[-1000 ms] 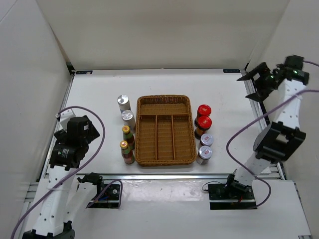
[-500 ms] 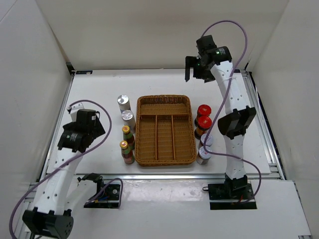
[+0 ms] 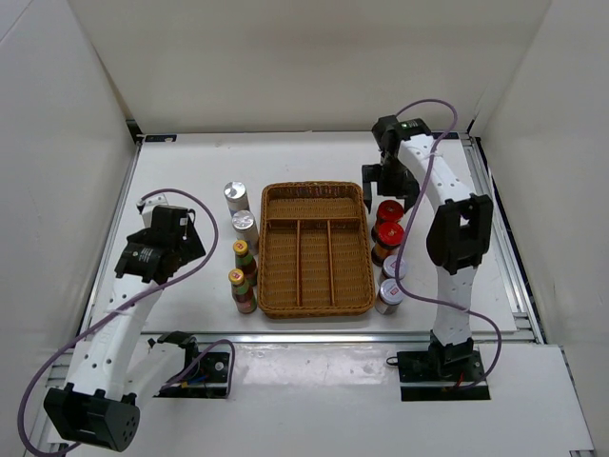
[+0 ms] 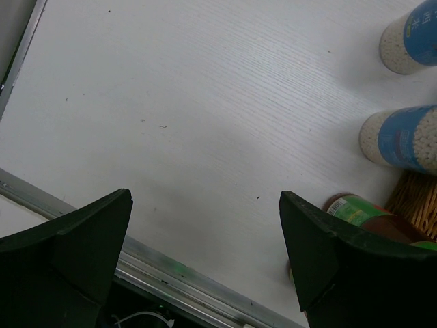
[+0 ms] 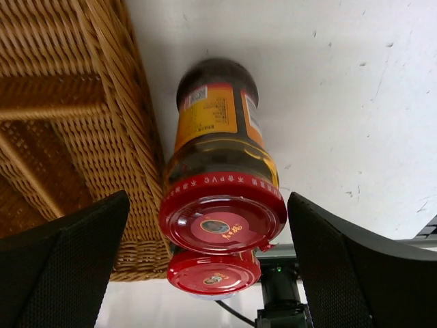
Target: Organize the condiment bottles
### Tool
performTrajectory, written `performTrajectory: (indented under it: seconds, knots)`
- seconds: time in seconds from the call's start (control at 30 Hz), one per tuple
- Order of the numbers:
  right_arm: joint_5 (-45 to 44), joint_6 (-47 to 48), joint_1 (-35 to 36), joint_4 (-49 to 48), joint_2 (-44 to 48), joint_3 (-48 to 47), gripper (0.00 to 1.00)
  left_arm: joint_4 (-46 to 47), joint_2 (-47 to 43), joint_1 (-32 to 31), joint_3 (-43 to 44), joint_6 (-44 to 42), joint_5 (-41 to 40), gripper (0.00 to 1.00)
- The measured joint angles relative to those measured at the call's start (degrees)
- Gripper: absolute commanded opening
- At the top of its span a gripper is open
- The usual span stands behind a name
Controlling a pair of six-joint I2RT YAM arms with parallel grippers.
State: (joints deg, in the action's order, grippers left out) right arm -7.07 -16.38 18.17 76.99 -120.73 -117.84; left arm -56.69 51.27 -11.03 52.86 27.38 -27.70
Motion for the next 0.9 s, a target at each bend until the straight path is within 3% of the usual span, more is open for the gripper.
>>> performTrajectory:
  seconds: [0.1,0.17,0.3,0.47,0.67,0.83,0.9]
  knots:
    - [0.9,0.1,-0.1,-0.3,1.4,3.3,1.0,0.0,0.0,-0.1,0.0,-0.2,0.2,1.0]
    - [1.5,0.1,-0.1,-0.5,2.1,4.3,0.95,0.0,0.0,-0.1,0.0,-0.2,0.2,1.0]
    - [2.2,0.4,-0.4,-1.2,2.3,4.7,0.72,0.1,0.1,-0.1,0.0,-0.2,0.3,1.0]
    - [3.5,0.0,-0.9,-1.7,2.3,5.2,0.57,0.2,1.6,-0.1,0.0,-0.2,0.3,1.0]
    - [3.3,0.1,-1.0,-1.2,2.1,4.5,0.24,0.2,4.4,-0.1,0.1,-0.2,0.3,1.0]
    - [2.2,0.3,-1.3,1.5,-1.3,-6.8,0.01,0.2,4.9,-0.1,0.1,-0.2,0.3,1.0]
    - [1.0,0.5,-1.3,2.2,-4.3,-16.8,0.0,0.2,5.0,-0.1,0.1,-0.4,0.3,1.0]
